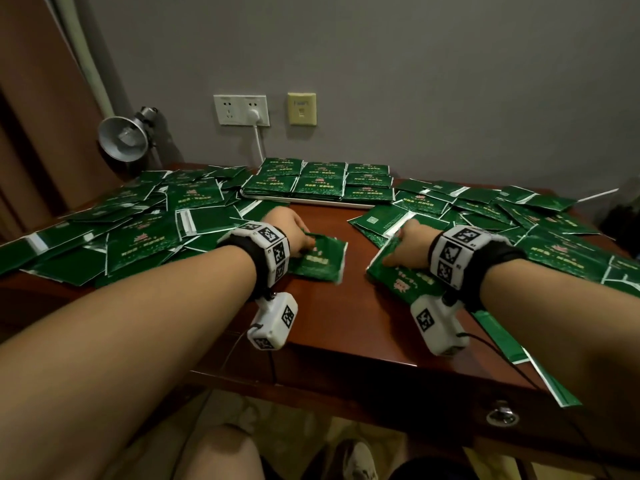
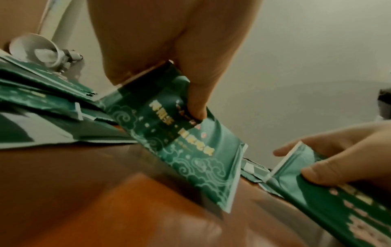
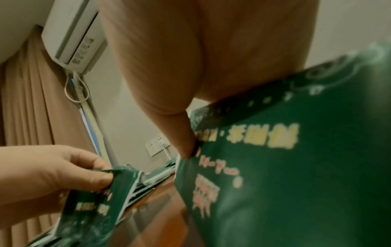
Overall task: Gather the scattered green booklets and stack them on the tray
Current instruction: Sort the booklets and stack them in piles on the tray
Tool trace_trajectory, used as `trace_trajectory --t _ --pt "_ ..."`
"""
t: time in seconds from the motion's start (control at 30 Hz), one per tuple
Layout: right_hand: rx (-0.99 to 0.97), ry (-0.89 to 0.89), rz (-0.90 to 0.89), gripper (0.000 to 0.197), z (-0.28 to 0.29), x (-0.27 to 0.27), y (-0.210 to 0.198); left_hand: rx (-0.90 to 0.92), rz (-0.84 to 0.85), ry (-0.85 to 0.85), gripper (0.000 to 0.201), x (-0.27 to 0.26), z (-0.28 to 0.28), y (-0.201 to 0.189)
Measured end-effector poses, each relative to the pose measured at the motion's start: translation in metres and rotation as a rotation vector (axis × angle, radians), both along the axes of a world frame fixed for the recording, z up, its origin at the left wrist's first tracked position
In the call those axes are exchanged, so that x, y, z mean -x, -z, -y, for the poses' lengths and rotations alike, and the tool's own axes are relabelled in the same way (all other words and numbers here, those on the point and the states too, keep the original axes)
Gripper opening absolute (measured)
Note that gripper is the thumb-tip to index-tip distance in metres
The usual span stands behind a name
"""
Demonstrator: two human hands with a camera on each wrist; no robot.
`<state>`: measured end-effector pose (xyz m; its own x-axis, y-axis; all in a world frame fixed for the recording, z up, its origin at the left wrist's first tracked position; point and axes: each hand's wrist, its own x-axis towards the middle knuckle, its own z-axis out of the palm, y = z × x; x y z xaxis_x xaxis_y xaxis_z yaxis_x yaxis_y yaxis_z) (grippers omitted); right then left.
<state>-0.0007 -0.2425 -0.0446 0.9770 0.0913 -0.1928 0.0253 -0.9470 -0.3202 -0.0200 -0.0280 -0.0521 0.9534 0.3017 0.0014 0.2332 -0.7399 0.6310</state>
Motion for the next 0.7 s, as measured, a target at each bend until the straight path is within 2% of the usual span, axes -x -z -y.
trace_trajectory --t 0.07,0.1,0.17,0.23,0.3,0.37,0.43,0.5,0.6,0.7 --pt "-0.172 0.034 0.023 0.059 -0.002 0.0 -0.001 -0.062 0.042 -0.058 0.013 0.003 -0.003 -0.007" --pt "-0.215 0.035 0.036 0.052 -0.003 -0.001 -0.001 -0.136 0.059 -0.097 0.014 0.005 -0.005 -0.011" --pt "-0.282 0.037 0.069 0.027 -0.007 -0.001 -0.006 -0.222 0.119 -0.106 0.012 0.014 -0.004 -0.023" --pt "-0.368 0.066 0.075 0.018 -0.01 0.0 -0.011 -0.231 0.162 -0.033 0.007 0.018 -0.006 -0.034" --pt "-0.431 0.123 0.071 0.021 -0.012 -0.002 -0.014 -0.055 0.195 0.083 0.01 0.017 -0.009 -0.041" --pt "-0.451 0.172 0.075 0.022 -0.013 -0.004 -0.015 0.147 0.246 0.091 0.014 0.015 -0.01 -0.043" --pt "-0.411 0.165 0.062 0.02 -0.012 -0.006 -0.011 0.252 0.294 0.017 0.013 0.012 -0.009 -0.037" --pt "-0.355 0.127 0.033 0.014 -0.01 -0.007 -0.004 0.308 0.259 -0.047 0.018 0.005 -0.008 -0.028" --pt "-0.263 0.096 -0.028 0.019 -0.01 -0.004 0.007 0.19 0.032 -0.131 0.035 -0.008 -0.01 -0.007" --pt "0.011 0.072 -0.023 0.022 -0.014 0.004 0.012 0.053 -0.059 -0.127 0.038 -0.015 -0.008 0.009"
